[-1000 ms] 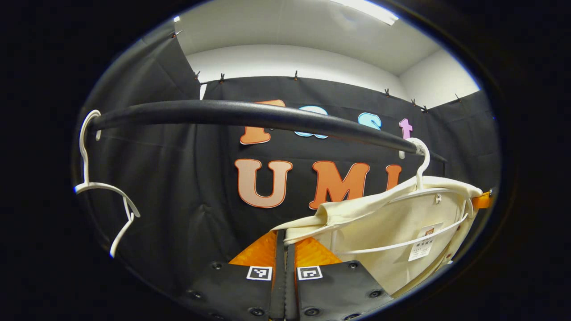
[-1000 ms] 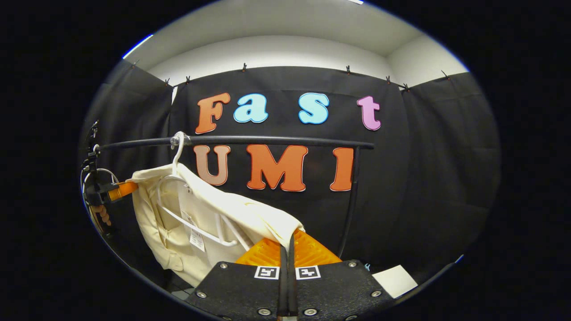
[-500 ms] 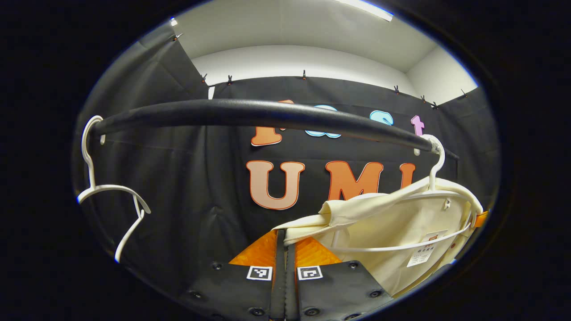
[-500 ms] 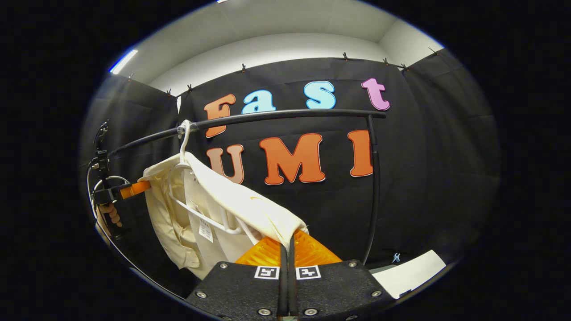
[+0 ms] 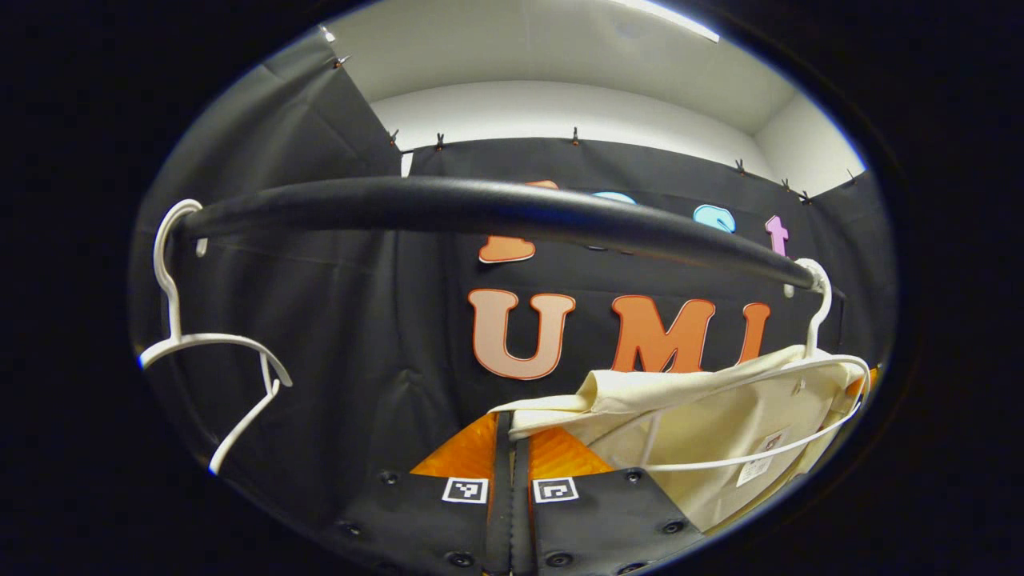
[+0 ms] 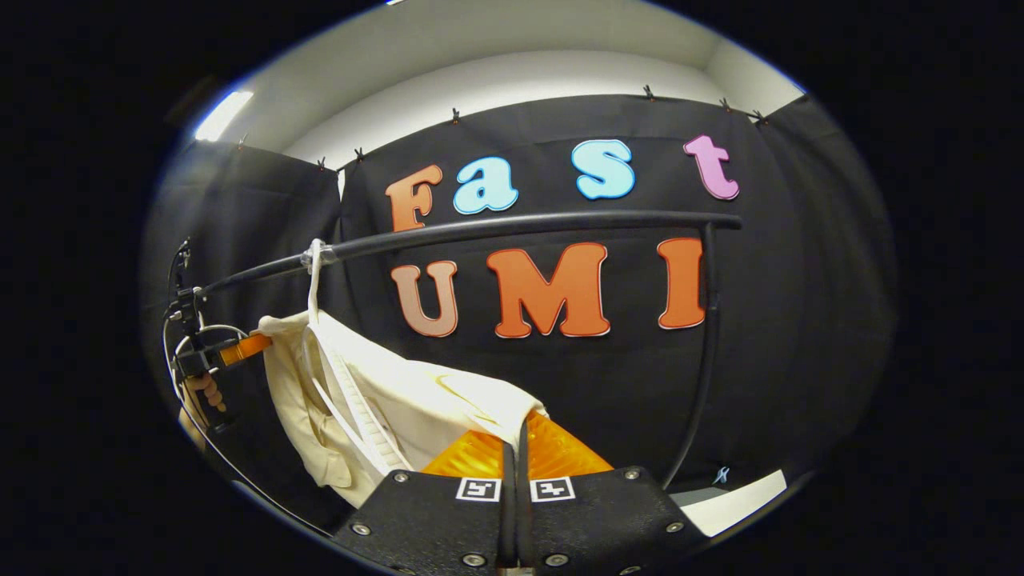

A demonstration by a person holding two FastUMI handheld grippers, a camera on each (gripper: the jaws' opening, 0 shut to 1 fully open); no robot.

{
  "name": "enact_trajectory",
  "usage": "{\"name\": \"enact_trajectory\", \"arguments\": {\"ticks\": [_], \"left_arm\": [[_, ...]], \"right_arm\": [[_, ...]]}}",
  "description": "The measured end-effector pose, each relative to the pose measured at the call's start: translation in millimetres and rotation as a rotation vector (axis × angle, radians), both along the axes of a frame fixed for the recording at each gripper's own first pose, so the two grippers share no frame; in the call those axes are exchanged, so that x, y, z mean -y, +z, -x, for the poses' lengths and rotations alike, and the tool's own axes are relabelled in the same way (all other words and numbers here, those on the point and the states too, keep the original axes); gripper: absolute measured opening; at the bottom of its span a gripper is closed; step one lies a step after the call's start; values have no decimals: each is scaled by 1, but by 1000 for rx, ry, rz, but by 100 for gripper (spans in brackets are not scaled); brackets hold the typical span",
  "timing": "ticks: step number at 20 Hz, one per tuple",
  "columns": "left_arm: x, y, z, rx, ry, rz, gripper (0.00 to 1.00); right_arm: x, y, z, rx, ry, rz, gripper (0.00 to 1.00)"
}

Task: Grasp the clothes on the hanger with both hands and then place them into the laundry hamper below.

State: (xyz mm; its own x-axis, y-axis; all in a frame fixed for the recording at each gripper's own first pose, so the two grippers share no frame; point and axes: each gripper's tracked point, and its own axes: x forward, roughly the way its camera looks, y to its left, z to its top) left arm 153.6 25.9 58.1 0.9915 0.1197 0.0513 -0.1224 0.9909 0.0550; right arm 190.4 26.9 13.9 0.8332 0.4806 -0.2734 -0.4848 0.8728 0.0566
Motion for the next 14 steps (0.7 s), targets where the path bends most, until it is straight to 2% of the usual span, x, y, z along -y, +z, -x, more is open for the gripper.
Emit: {"name": "enact_trajectory", "arguments": {"ticks": [1, 2, 7, 12, 14], "left_arm": [[-2, -5, 0, -9, 5, 11, 9], [-3, -9, 1, -16, 8, 8, 6], [3, -7, 1, -14, 19, -68, 7], [9, -7, 6, -24, -10, -43, 7], [9, -12, 4, -34, -11, -53, 8]], "right_arm": [[-4, -5, -2, -15, 18, -24, 0], [-6, -8, -5, -32, 31, -62, 0], [-2, -18, -13, -110, 61, -220, 0], [6, 2, 1, -37, 164, -235, 0], [13, -5, 7, -10, 186, -226, 0]]}}
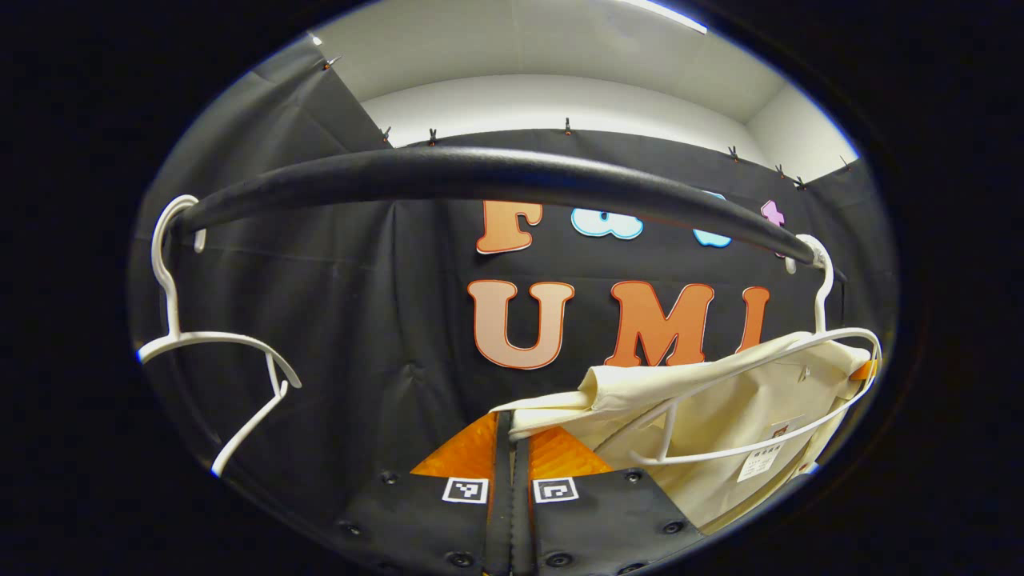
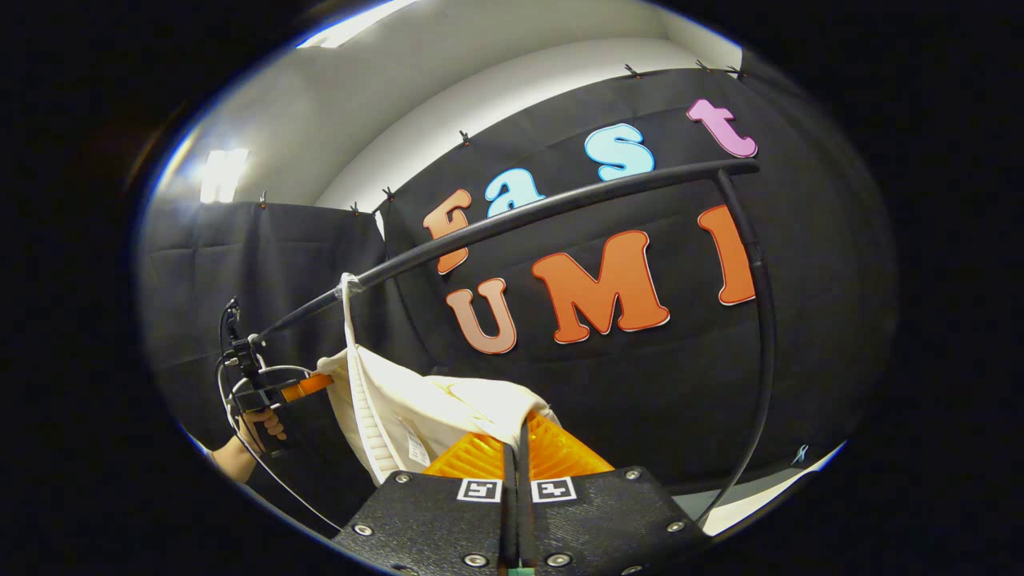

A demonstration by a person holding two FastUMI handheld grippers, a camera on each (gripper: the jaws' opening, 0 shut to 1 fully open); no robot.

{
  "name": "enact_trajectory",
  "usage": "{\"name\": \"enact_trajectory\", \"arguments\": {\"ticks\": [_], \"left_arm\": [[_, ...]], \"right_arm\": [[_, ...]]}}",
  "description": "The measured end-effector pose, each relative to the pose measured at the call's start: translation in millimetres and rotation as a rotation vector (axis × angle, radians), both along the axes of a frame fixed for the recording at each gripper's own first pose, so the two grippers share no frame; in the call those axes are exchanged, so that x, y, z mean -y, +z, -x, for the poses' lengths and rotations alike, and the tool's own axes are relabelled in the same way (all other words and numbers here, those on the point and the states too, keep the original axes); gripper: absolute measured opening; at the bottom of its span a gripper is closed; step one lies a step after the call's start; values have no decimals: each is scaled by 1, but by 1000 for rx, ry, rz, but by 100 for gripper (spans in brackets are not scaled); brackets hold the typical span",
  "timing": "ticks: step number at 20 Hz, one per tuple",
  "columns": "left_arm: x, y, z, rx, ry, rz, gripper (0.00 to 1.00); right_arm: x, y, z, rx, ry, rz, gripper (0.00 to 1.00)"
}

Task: Grasp the clothes on the hanger with both hands and then place them into the laundry hamper below.

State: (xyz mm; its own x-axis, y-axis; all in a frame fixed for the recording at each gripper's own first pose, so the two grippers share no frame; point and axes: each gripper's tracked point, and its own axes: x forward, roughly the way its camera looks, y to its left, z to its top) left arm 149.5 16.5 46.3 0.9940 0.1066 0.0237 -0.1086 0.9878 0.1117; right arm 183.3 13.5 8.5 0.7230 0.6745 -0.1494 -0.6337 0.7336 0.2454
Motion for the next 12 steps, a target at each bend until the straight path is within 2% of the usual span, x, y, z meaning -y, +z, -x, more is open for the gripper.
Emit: {"name": "enact_trajectory", "arguments": {"ticks": [3, 6, 12], "left_arm": [[5, -8, 0, -18, -7, 33, 7], [0, -15, 2, -26, 12, -9, 7], [-15, -35, 9, -62, 41, -25, 6]], "right_arm": [[6, -33, -3, -39, -13, -35, 0], [0, -64, 2, -69, -42, -35, 0], [-13, -82, 15, -48, -111, -17, 0]]}}
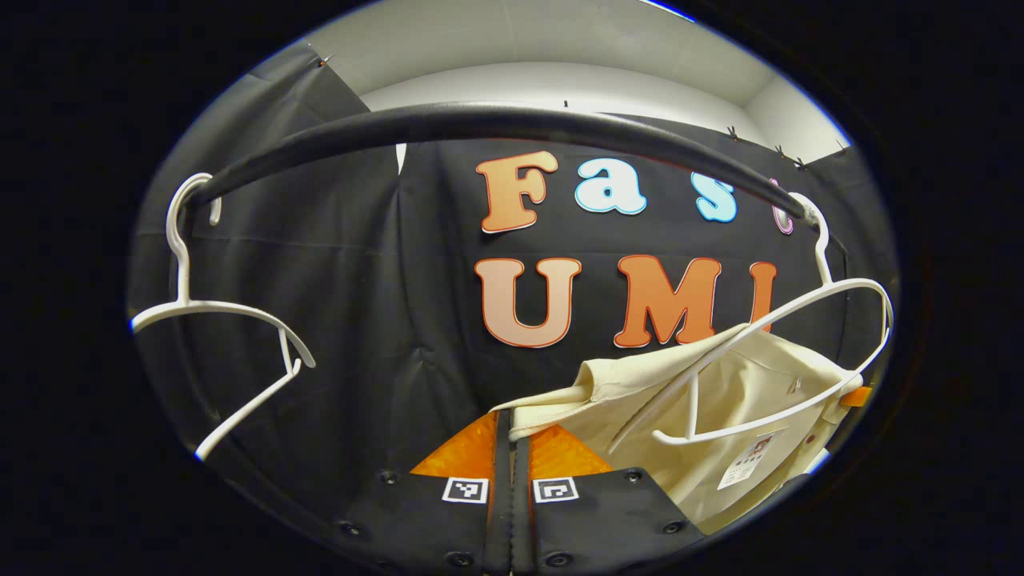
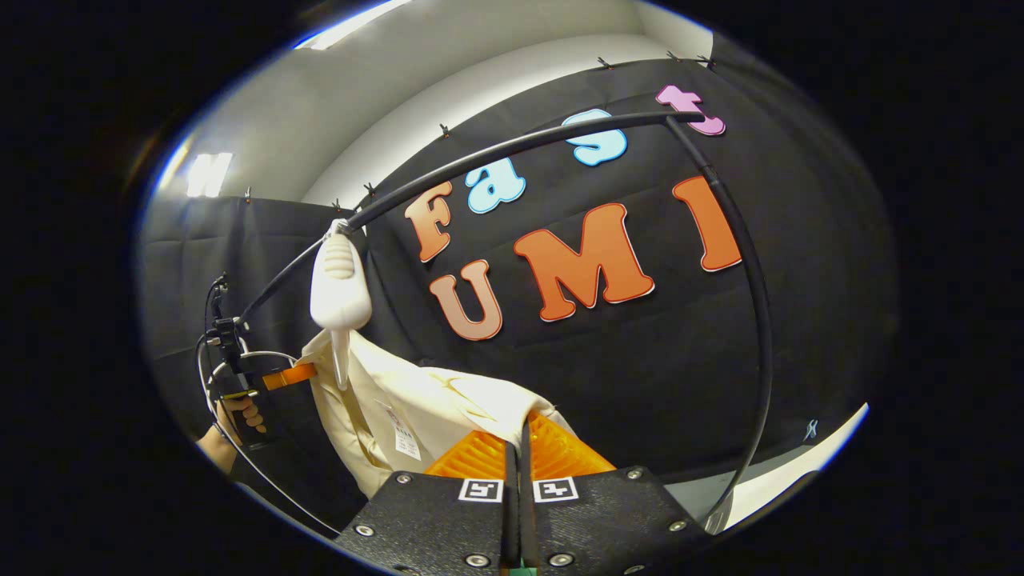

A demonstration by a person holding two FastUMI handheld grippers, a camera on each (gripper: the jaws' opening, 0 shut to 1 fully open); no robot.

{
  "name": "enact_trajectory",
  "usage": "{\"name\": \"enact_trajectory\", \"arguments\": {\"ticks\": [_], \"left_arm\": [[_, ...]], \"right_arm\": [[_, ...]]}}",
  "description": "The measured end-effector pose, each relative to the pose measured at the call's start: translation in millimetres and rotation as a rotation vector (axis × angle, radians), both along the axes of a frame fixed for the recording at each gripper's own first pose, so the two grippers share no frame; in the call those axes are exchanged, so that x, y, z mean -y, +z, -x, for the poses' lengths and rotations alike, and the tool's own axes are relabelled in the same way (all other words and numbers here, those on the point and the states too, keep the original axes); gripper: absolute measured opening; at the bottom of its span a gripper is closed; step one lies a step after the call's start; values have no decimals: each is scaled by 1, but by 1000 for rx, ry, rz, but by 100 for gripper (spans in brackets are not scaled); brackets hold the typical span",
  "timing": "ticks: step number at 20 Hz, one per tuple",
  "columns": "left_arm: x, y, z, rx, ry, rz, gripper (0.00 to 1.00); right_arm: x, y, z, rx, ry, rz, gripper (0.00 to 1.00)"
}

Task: Grasp the clothes on the hanger with both hands and then place them into the laundry hamper below.

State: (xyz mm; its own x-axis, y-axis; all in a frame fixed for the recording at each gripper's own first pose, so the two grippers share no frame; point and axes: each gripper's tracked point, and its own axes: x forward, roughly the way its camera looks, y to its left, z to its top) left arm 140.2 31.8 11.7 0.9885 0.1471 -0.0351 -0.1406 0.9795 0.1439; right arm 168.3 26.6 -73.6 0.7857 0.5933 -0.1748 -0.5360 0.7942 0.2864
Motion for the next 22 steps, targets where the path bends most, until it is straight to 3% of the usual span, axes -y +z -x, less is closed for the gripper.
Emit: {"name": "enact_trajectory", "arguments": {"ticks": [4, 8, 14, 22], "left_arm": [[-16, -25, 4, -54, 47, -8, 7], [-31, -40, 11, -53, 80, -94, 7], [-37, -91, 16, -144, 62, -37, 6], [-4, -148, 24, -259, -26, 27, 7]], "right_arm": [[-11, -28, 6, -4, -37, 59, 0], [-20, -58, 8, -29, -82, 77, 0], [-31, -107, 12, -134, -136, 35, 0], [-56, -145, 32, -210, -127, 44, 0]]}}
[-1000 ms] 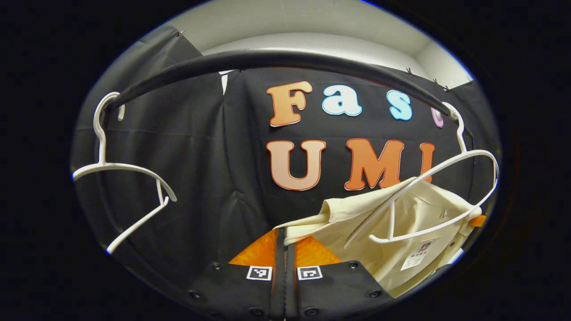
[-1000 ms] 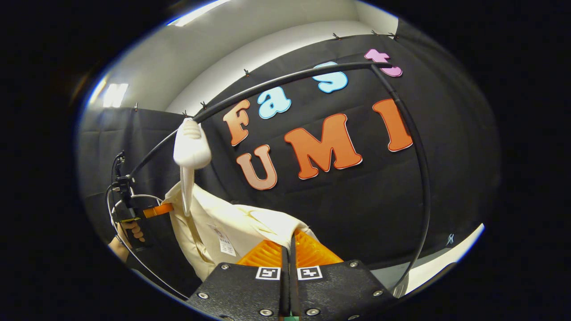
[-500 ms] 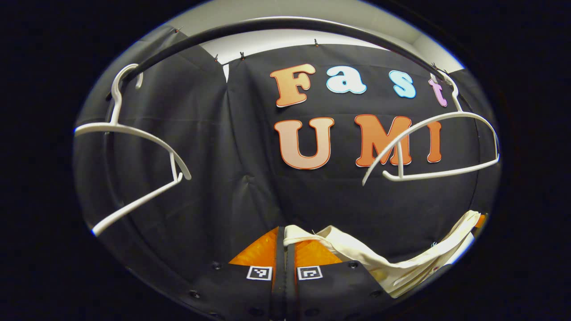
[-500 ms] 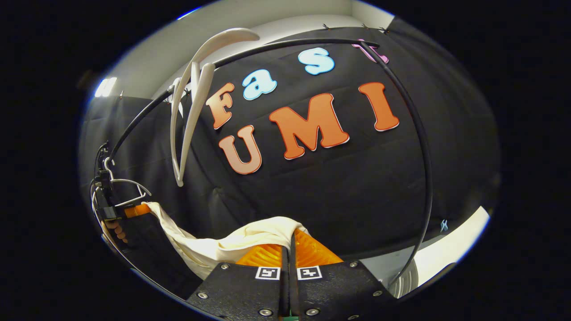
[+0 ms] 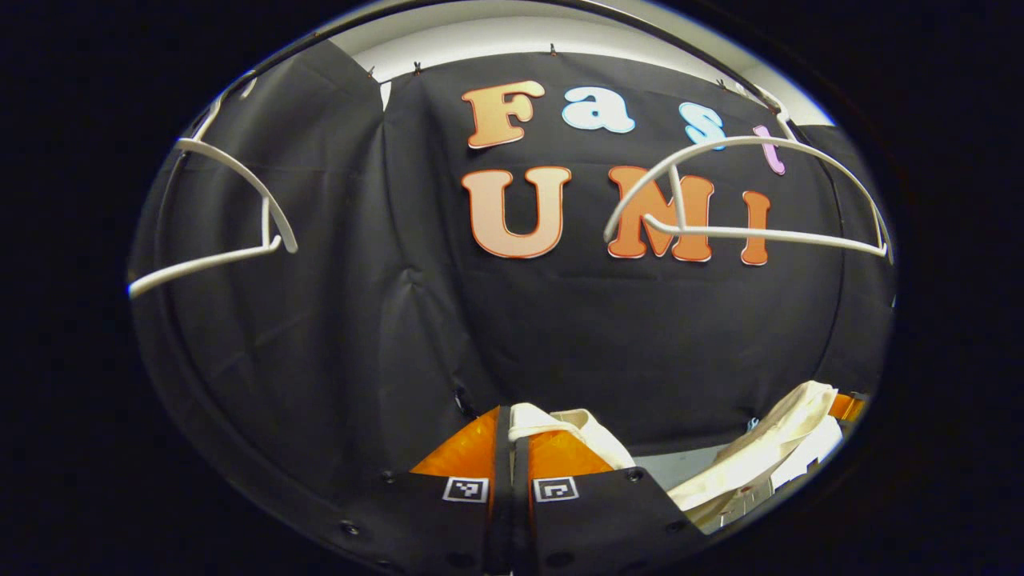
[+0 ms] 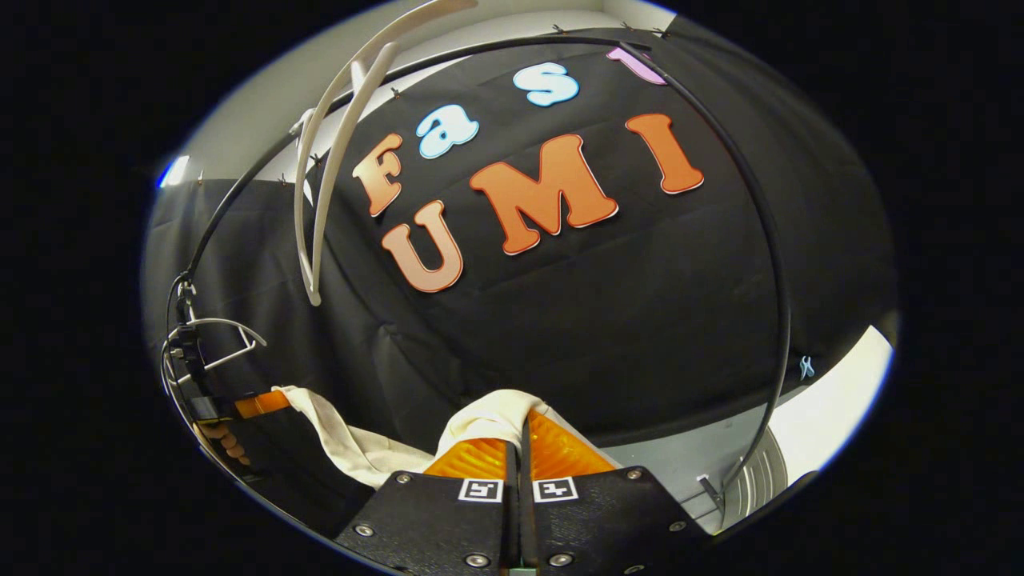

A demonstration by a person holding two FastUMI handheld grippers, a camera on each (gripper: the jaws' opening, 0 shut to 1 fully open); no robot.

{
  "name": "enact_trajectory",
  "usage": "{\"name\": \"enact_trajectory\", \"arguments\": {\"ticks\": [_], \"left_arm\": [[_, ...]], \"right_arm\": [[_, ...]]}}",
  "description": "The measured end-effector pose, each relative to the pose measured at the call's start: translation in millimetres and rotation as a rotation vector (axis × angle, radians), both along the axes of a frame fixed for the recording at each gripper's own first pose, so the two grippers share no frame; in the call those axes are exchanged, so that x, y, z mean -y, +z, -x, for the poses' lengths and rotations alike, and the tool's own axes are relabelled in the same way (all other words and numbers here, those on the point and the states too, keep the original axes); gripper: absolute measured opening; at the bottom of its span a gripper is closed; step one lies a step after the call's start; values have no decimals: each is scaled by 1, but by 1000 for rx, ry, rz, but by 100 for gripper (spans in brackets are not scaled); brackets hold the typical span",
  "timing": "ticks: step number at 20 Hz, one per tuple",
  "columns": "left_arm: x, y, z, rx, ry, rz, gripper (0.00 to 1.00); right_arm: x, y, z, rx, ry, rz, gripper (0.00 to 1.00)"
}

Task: Grasp the clothes on the hanger with both hands and then place them into the laundry hamper below.

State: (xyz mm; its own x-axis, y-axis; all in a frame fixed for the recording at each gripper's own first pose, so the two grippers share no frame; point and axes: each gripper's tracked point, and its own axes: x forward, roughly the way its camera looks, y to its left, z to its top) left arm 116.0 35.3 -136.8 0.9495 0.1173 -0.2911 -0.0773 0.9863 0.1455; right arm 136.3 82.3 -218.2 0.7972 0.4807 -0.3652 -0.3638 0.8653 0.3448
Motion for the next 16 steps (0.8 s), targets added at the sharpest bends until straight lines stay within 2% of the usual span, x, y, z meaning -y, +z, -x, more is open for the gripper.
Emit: {"name": "enact_trajectory", "arguments": {"ticks": [10, 16], "left_arm": [[20, -99, 19, -189, -57, 64, 7], [6, -162, 30, -339, -29, 92, 6]], "right_arm": [[-55, -67, 22, -98, 64, 79, 0], [-68, -119, 35, -171, 90, 157, 0]]}}
